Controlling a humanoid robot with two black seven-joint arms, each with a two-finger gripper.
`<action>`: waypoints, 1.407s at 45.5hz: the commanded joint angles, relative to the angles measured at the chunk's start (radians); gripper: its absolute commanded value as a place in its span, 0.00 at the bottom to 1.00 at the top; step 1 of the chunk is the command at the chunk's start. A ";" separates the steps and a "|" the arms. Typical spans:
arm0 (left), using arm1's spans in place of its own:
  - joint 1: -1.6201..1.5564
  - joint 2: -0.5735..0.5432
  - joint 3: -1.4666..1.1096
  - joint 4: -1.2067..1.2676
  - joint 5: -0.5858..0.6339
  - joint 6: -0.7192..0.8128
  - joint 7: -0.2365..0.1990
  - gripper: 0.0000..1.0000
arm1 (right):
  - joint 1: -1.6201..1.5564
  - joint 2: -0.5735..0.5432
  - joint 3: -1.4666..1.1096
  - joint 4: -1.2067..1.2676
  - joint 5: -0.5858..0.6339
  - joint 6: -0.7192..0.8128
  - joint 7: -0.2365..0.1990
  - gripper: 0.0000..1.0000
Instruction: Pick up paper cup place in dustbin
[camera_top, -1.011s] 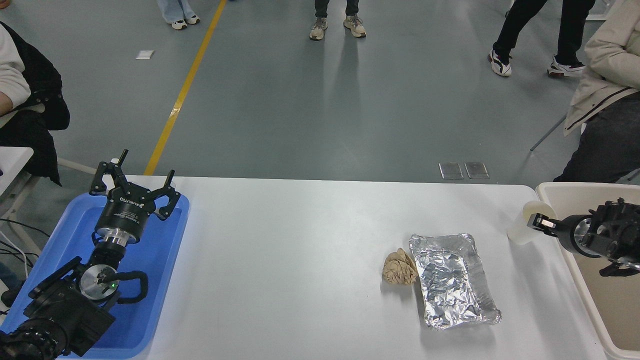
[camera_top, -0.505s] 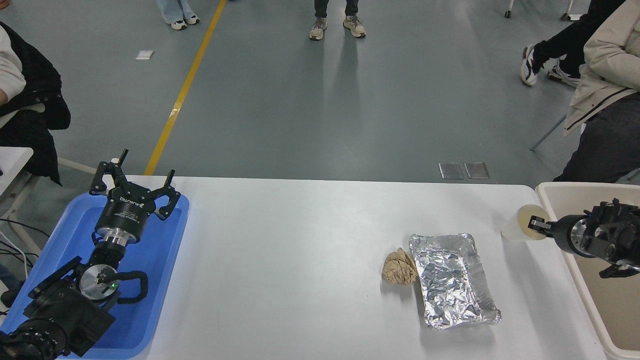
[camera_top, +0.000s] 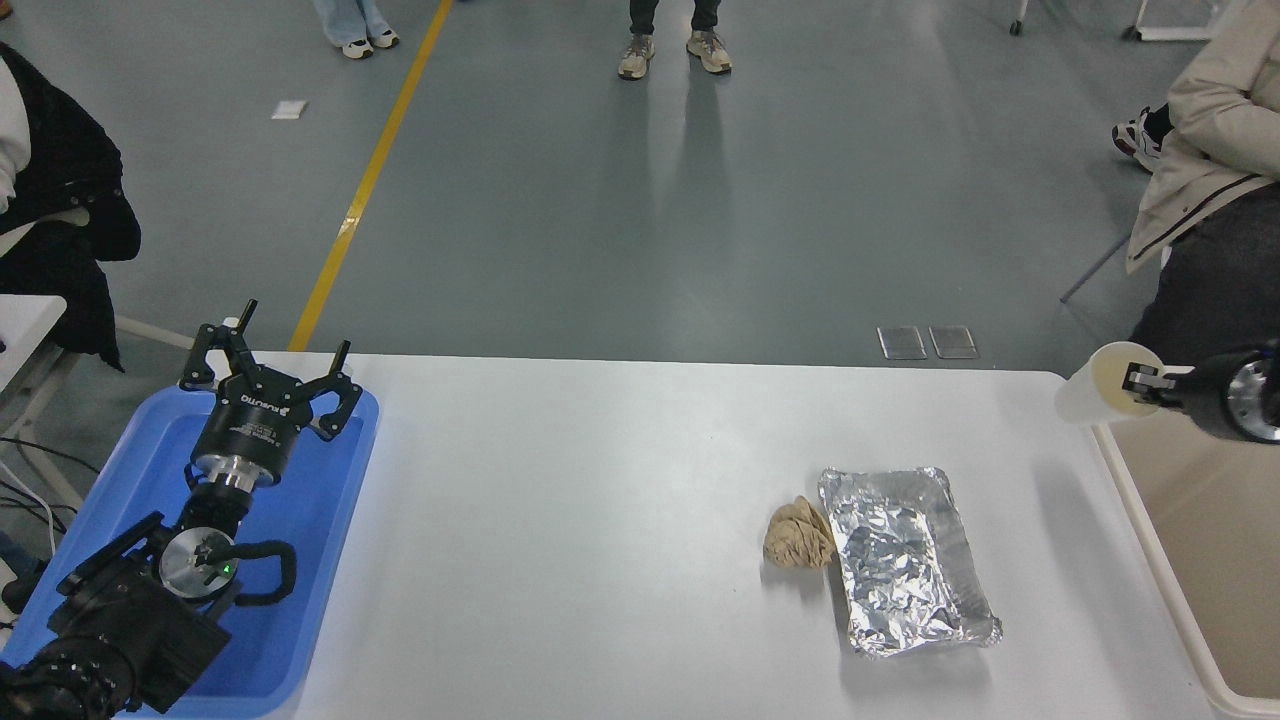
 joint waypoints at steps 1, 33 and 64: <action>0.000 -0.001 0.000 -0.001 0.000 0.000 0.000 1.00 | 0.318 -0.108 -0.091 0.079 -0.045 0.201 0.000 0.00; 0.000 0.001 0.000 0.001 0.000 0.000 -0.002 1.00 | 0.501 -0.114 -0.166 0.066 -0.080 0.292 -0.005 0.00; 0.000 0.001 0.000 0.001 0.000 0.000 -0.002 1.00 | -0.173 -0.093 -0.136 -0.345 0.265 -0.101 -0.060 0.00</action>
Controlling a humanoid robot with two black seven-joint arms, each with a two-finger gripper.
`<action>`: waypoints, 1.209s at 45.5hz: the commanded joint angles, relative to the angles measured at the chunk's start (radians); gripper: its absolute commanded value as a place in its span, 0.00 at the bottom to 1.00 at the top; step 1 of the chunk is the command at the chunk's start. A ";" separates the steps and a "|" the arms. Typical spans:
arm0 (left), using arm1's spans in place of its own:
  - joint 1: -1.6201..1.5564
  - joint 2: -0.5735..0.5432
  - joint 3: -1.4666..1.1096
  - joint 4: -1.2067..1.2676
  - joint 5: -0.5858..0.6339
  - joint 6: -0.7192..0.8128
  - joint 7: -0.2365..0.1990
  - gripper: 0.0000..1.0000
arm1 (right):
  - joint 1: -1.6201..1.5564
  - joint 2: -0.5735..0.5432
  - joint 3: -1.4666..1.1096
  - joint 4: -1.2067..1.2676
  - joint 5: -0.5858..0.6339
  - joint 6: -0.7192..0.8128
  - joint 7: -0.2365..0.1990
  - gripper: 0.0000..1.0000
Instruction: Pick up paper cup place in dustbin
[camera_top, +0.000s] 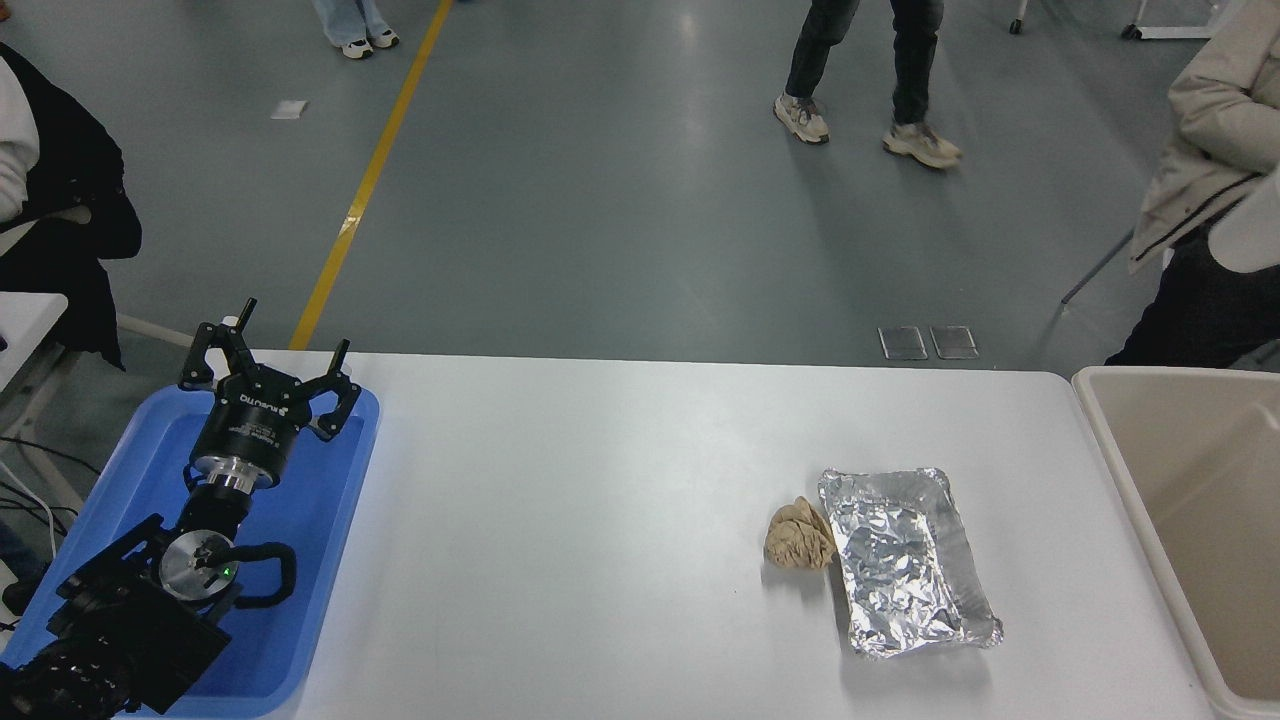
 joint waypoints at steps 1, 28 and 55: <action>0.000 0.000 0.000 0.000 0.000 0.000 0.000 1.00 | -0.280 0.024 0.017 -0.159 0.199 -0.157 -0.032 0.00; 0.000 0.000 0.000 0.000 0.000 0.000 0.000 1.00 | -0.865 0.200 0.429 -0.517 0.261 -0.311 -0.074 0.00; 0.000 0.000 0.000 0.000 0.000 0.000 0.000 1.00 | -0.932 0.240 0.527 -0.517 0.261 -0.359 -0.072 0.79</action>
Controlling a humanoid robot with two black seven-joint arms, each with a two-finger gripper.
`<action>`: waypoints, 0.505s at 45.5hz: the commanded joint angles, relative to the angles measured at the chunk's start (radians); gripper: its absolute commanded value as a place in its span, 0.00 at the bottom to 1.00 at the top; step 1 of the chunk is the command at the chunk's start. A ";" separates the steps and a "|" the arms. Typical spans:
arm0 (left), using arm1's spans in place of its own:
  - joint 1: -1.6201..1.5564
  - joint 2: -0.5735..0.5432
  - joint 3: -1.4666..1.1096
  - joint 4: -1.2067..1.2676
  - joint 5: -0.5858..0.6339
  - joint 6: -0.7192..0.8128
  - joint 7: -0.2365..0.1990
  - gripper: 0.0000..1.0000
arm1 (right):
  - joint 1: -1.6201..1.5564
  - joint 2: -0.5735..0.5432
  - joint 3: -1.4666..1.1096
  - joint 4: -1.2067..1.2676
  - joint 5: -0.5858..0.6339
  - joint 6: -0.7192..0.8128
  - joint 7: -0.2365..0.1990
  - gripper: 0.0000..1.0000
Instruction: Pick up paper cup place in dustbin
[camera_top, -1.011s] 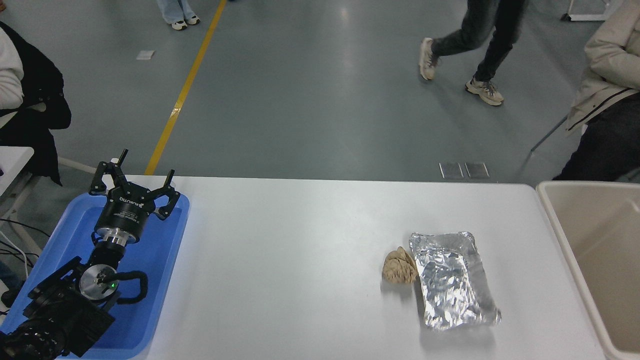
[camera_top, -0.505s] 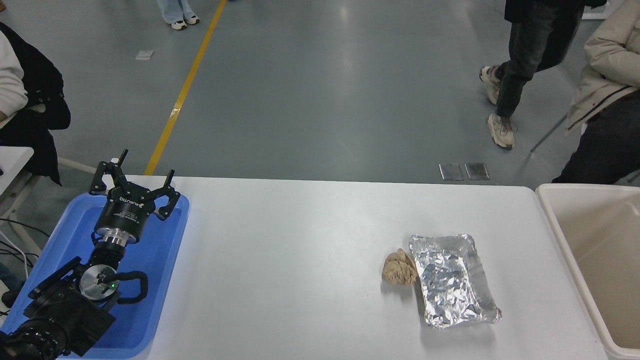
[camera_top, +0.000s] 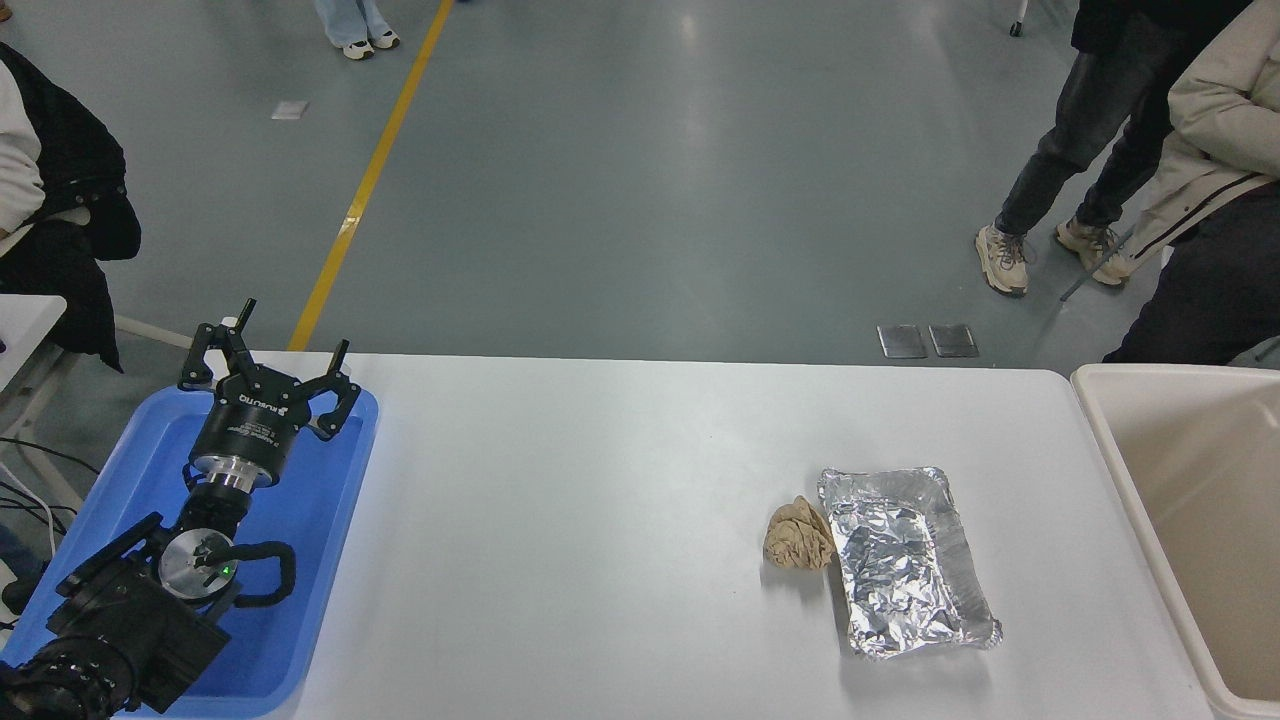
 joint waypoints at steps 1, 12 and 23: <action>0.000 0.000 0.000 0.000 0.000 0.000 0.000 1.00 | -0.019 0.009 0.042 -0.005 -0.001 -0.026 0.001 0.88; 0.000 0.000 0.000 0.000 0.000 0.000 0.000 1.00 | -0.001 0.010 0.057 0.009 -0.007 -0.016 0.001 1.00; 0.000 0.000 0.000 0.000 0.000 0.000 0.000 1.00 | 0.095 0.014 0.062 0.033 -0.014 -0.014 0.001 1.00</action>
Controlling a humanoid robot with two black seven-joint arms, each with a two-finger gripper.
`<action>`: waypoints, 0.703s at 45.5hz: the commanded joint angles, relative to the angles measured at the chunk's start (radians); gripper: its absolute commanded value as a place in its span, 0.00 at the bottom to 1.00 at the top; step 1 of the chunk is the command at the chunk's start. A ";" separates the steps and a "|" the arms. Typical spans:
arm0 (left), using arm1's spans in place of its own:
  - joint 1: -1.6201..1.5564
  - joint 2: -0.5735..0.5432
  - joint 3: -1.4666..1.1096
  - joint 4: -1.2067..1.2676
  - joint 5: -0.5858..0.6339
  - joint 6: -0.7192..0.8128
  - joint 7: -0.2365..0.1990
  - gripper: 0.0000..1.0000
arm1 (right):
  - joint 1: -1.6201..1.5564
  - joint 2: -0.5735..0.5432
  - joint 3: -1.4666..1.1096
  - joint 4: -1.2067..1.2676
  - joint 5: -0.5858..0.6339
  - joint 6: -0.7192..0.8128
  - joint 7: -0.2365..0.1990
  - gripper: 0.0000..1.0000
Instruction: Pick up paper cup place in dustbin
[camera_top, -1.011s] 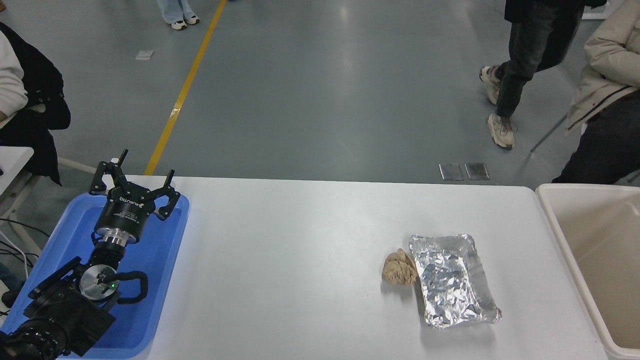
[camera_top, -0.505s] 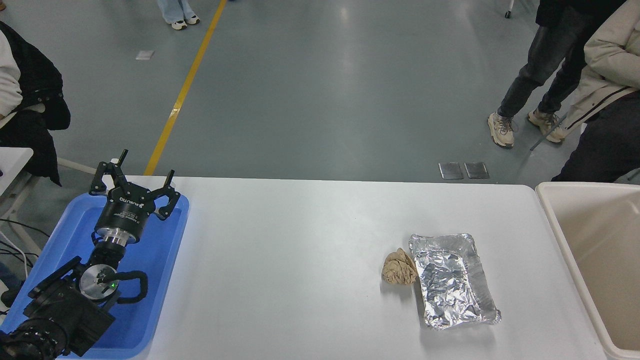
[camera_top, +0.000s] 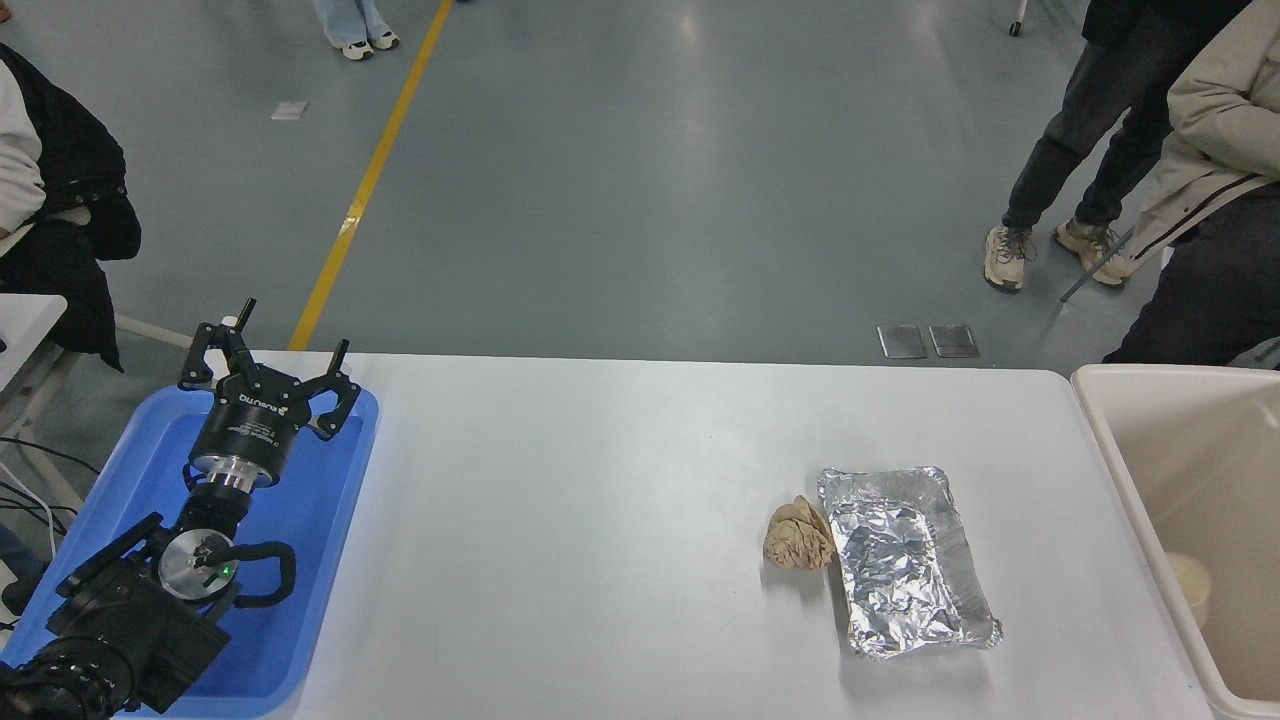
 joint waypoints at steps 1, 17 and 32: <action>0.000 0.000 0.000 0.000 0.000 0.000 0.000 1.00 | 0.082 0.004 0.000 0.019 -0.005 0.002 0.000 1.00; 0.000 0.000 0.000 0.000 0.000 0.000 0.000 1.00 | 0.312 -0.007 -0.032 0.134 -0.008 0.003 0.000 1.00; 0.000 0.000 0.000 0.000 0.000 0.000 0.000 1.00 | 0.453 -0.002 -0.141 0.242 -0.008 0.003 0.000 1.00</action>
